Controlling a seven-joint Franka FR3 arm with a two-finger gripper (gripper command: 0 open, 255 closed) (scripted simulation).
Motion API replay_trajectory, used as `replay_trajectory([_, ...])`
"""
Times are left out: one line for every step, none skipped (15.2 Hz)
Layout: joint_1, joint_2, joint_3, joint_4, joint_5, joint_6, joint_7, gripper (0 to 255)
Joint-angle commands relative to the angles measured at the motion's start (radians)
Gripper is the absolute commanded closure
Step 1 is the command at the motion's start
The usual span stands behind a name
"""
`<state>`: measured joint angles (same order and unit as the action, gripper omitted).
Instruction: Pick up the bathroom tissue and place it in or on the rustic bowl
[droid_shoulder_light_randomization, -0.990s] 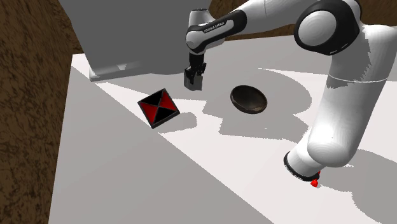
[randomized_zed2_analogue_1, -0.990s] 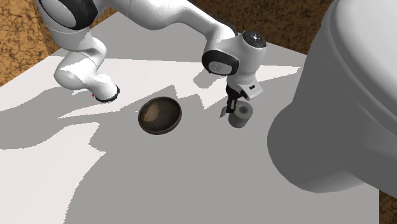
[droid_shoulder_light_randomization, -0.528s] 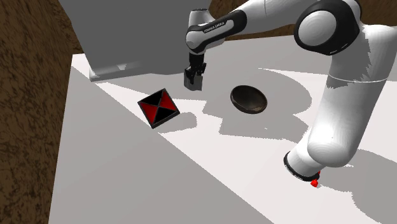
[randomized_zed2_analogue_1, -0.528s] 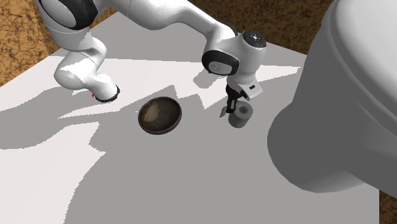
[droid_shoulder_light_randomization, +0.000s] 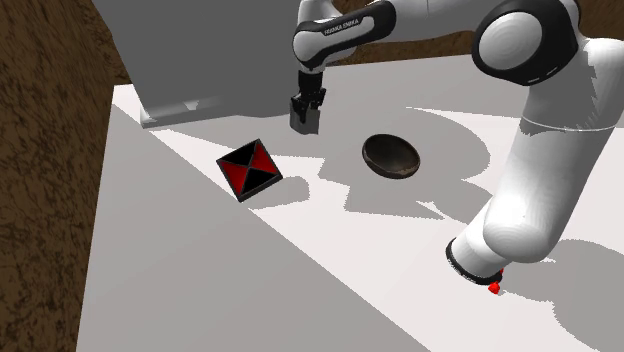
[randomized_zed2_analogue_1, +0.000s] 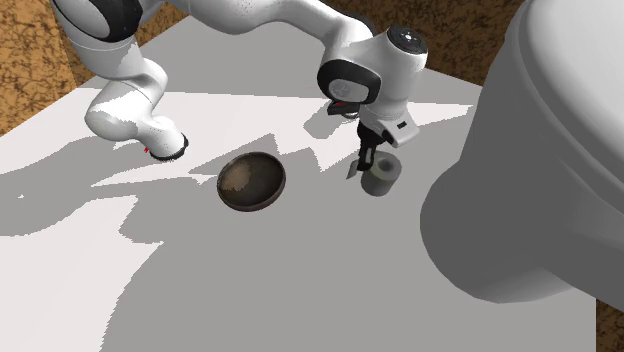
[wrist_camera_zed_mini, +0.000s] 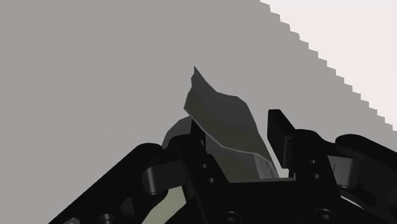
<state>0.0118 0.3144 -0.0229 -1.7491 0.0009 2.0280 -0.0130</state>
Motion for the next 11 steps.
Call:
replay_trajectory([0.000,-0.007,0.000,0.013,0.000,-0.020,0.001,255])
replay_trajectory([0.000,-0.011,0.000,0.021,0.000,-0.032,0.001,255])
replay_trajectory([0.000,-0.015,0.000,0.029,0.000,-0.044,0.001,255])
replay_trajectory([0.001,-0.019,0.000,0.037,-0.001,-0.056,0.001,255])
replay_trajectory([0.001,-0.023,0.000,0.046,-0.001,-0.068,0.001,255])
replay_trajectory([0.001,-0.026,0.000,0.054,-0.001,-0.080,0.001,255])
replay_trajectory([0.001,-0.030,0.000,0.063,-0.001,-0.092,0.001,255])
replay_trajectory([0.001,-0.033,0.000,0.072,-0.001,-0.105,0.001,255])
replay_trajectory([0.001,-0.036,0.000,0.082,-0.001,-0.117,0.001,255])
replay_trajectory([0.001,-0.038,0.000,0.092,-0.001,-0.129,0.001,255])
replay_trajectory([0.001,-0.041,0.000,0.102,-0.001,-0.142,0.001,255])
